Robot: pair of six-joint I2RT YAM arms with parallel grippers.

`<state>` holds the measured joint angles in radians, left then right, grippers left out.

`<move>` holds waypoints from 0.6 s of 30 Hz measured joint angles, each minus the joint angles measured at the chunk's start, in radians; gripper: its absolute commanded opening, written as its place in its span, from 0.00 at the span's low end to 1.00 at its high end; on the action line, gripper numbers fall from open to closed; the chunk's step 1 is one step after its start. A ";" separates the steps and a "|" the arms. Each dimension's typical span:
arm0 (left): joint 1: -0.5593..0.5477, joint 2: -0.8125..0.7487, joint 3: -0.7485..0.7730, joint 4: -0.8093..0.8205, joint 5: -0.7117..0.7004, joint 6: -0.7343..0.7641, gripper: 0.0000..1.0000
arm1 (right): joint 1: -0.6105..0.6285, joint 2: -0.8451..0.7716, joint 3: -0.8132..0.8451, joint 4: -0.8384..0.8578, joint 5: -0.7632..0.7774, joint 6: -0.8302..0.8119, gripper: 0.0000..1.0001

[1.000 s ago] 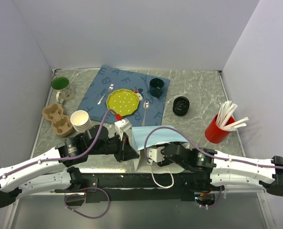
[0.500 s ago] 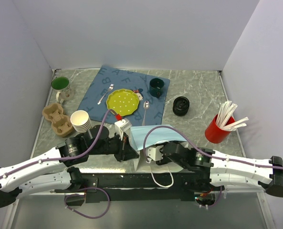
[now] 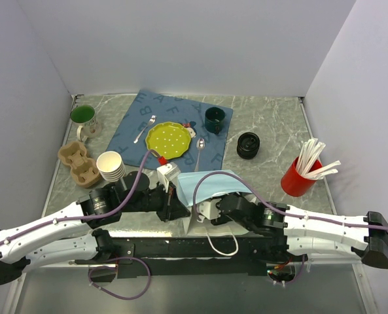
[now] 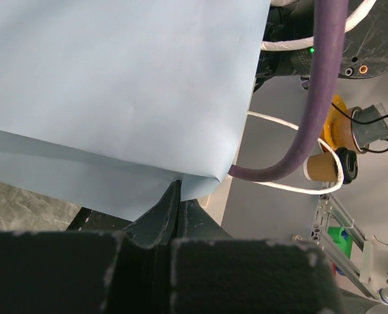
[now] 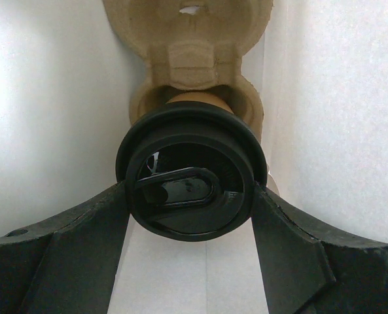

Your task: Pack the takeout coffee

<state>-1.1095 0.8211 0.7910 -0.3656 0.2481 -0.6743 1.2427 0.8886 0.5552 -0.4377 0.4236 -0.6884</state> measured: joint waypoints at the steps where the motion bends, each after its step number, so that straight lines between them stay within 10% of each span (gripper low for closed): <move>1: 0.000 0.000 0.000 0.000 0.000 0.000 0.01 | 0.000 0.006 0.000 0.003 0.001 0.001 0.37; 18: 0.000 -0.014 0.005 -0.023 -0.011 0.001 0.01 | -0.004 0.011 0.037 -0.032 -0.003 0.027 0.77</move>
<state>-1.1095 0.8066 0.7956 -0.3889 0.2371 -0.6735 1.2388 0.8997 0.5919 -0.4694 0.4206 -0.6617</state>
